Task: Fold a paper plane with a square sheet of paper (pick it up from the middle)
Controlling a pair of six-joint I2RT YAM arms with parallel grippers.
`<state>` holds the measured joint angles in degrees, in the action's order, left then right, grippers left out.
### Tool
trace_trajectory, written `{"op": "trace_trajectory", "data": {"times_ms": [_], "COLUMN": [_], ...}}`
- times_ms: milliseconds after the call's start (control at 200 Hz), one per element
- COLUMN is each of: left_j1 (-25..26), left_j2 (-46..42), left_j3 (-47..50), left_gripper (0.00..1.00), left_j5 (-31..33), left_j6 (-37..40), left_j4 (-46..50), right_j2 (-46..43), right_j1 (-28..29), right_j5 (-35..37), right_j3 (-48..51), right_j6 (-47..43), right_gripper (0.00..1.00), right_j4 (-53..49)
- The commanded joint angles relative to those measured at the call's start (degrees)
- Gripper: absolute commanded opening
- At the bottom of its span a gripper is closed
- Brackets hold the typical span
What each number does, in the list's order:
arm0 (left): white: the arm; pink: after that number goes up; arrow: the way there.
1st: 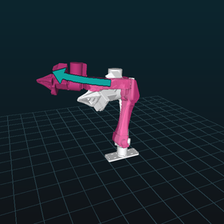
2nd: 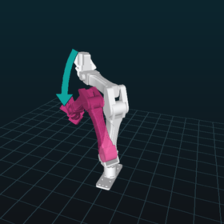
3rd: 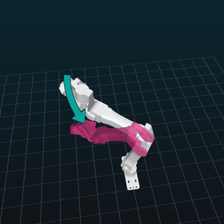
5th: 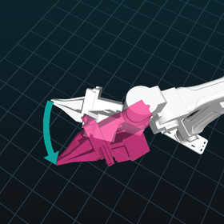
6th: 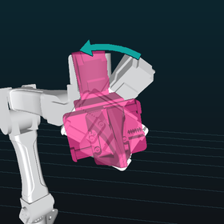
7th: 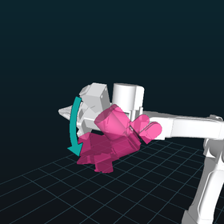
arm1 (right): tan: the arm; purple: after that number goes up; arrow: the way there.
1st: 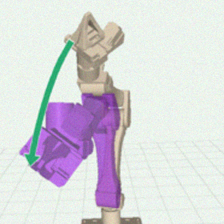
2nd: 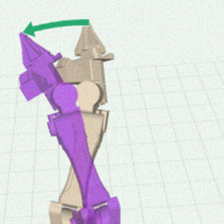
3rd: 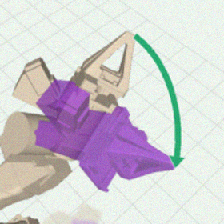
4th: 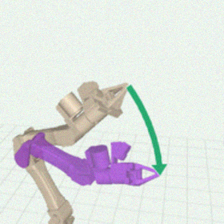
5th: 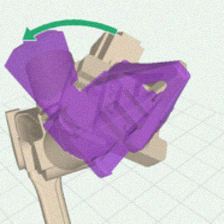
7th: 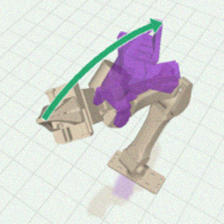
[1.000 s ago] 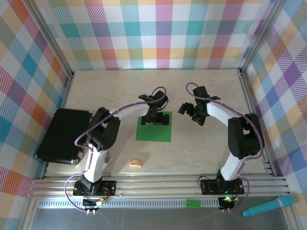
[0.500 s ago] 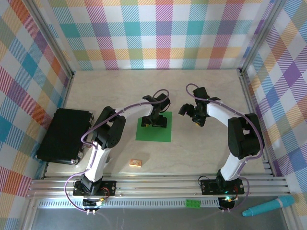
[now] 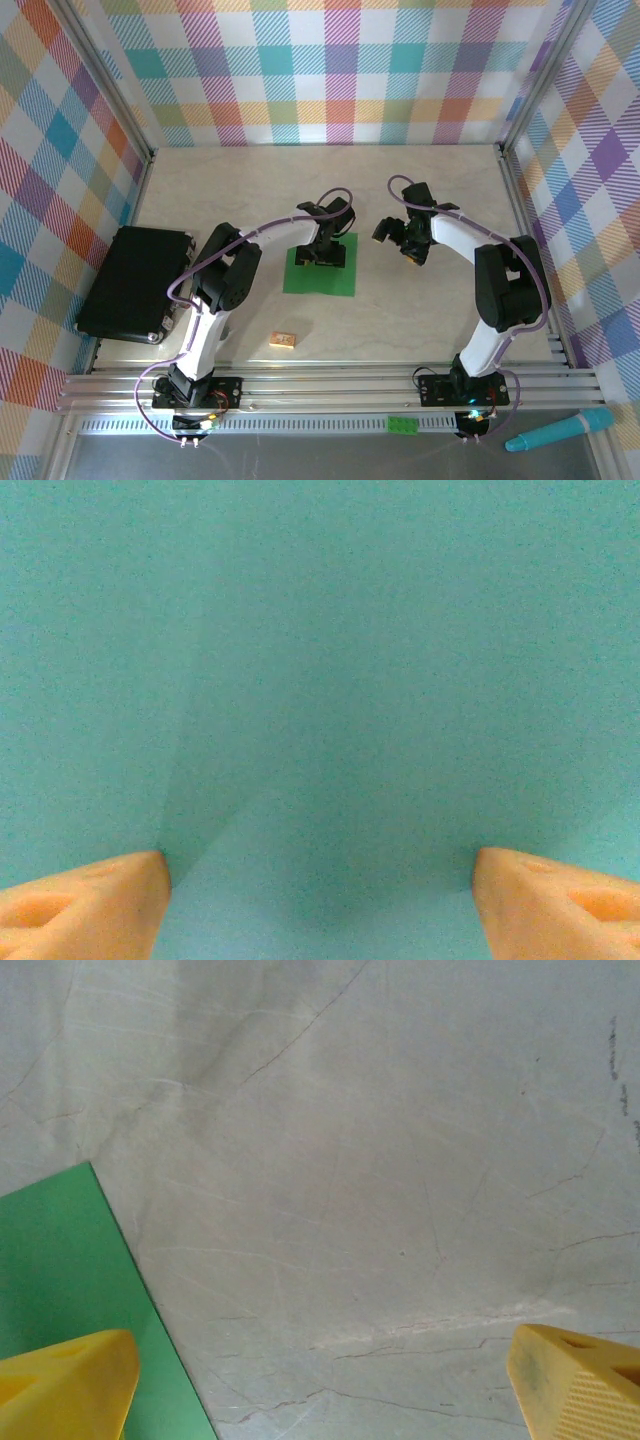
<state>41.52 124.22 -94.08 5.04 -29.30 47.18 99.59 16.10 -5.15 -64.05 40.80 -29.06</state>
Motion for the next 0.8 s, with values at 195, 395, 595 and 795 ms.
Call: {"op": "trace_trajectory", "data": {"times_ms": [195, 395, 595, 795], "left_j1": [0.1, -0.2, -1.6, -4.4], "left_j2": [2.9, -1.5, -9.4, -18.4], "left_j3": [3.2, 2.7, 5.1, 13.3], "left_gripper": [0.77, 0.62, 0.42, 0.35], "left_j5": [1.6, 2.1, -0.2, -18.6], "left_j6": [-0.8, -1.4, -1.5, -0.3], "left_j4": [3.3, 2.1, -1.9, -17.3], "right_j2": [0.5, -0.2, -3.0, -7.6], "right_j1": [-0.3, -0.4, -0.4, -0.5], "right_j5": [-0.6, -0.5, -1.2, -9.0], "right_j3": [0.9, 0.9, 1.5, 3.8], "right_j6": [1.3, 1.4, 0.8, -2.6], "right_gripper": [0.95, 0.95, 0.95, 0.94], "right_j4": [0.8, 0.7, 2.9, 10.2]}}
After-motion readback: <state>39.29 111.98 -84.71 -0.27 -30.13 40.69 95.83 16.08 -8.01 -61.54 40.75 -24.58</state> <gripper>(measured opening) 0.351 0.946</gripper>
